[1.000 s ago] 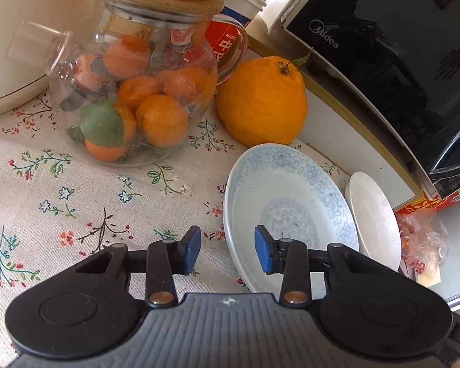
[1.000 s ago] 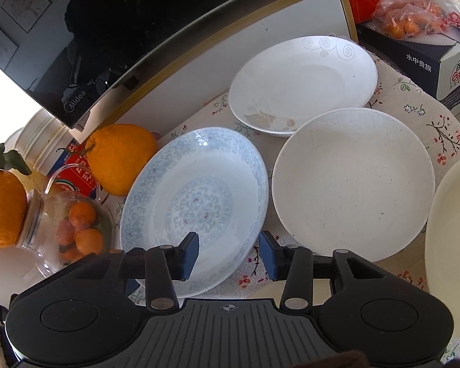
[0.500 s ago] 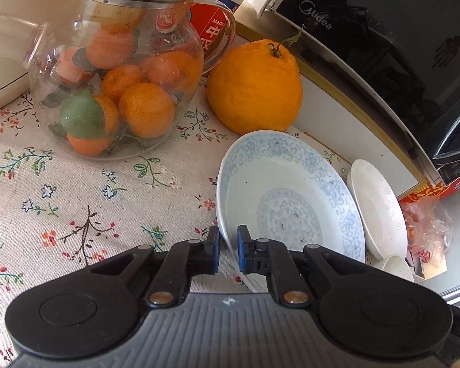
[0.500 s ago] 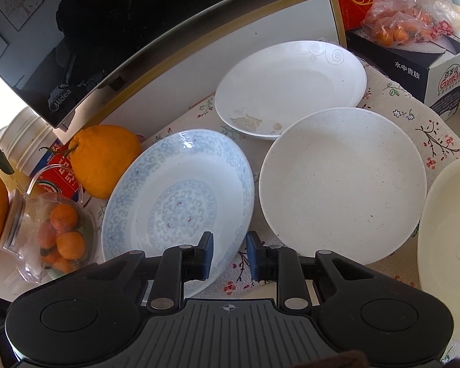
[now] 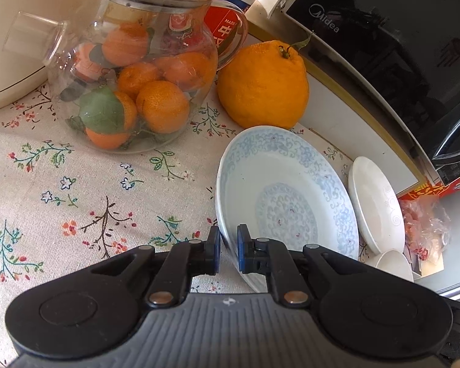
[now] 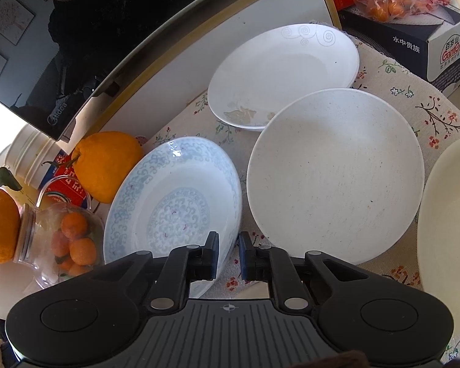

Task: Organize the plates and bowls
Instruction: 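Lift the second blue plate with both grippers and carry it toward the first plate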

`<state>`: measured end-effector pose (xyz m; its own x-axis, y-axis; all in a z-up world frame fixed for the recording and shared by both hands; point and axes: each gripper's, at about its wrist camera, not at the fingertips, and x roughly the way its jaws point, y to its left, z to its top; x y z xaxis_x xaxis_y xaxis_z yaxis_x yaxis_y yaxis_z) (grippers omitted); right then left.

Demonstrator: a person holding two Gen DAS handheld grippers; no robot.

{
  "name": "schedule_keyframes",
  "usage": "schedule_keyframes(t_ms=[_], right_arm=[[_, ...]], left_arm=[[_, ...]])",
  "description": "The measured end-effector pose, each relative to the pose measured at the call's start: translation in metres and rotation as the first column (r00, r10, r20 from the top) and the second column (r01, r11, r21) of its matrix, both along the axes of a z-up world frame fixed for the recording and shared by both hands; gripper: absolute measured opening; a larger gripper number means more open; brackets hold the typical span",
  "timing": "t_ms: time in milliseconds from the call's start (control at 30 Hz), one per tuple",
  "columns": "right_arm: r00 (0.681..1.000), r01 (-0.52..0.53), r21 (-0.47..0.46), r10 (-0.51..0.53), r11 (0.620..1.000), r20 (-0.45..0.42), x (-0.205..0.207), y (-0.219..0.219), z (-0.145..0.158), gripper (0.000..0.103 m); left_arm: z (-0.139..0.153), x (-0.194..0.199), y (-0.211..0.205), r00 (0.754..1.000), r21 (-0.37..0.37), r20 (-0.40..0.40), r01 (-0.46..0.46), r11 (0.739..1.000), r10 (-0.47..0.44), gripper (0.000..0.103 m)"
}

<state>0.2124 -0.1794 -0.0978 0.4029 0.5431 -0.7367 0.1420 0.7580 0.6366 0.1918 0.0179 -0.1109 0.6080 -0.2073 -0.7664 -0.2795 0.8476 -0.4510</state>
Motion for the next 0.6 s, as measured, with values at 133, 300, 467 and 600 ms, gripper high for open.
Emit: schedule_keyframes(t_ms=[133,300,467,600], right_arm=[[1.000,0.001,-0.020,-0.001,1.000,0.011,-0.0001,0.0039,-0.0002,0.009],[1.000,-0.005,-0.031,0.006,0.999,0.021,0.0011,0.0060,-0.0021,0.009],[0.999,-0.022,-0.042,0.023,0.999,0.035,0.0008,0.0075,-0.0009,0.011],[0.999,-0.015,-0.023,0.016,1.000,0.027,0.0016,0.0042,0.0000,0.010]], left_arm=[[0.0002,-0.0015,-0.0011,1.000,0.010,-0.008,0.006,1.000,-0.006,0.009],[-0.0007,-0.0029,0.0022,1.000,0.007,-0.005,0.002,1.000,-0.002,0.009],[0.0018,-0.0049,0.0029,1.000,0.021,-0.005,0.010,1.000,-0.010,0.009],[0.0057,-0.0060,0.0031,1.000,0.011,-0.008,0.004,1.000,-0.004,0.009]])
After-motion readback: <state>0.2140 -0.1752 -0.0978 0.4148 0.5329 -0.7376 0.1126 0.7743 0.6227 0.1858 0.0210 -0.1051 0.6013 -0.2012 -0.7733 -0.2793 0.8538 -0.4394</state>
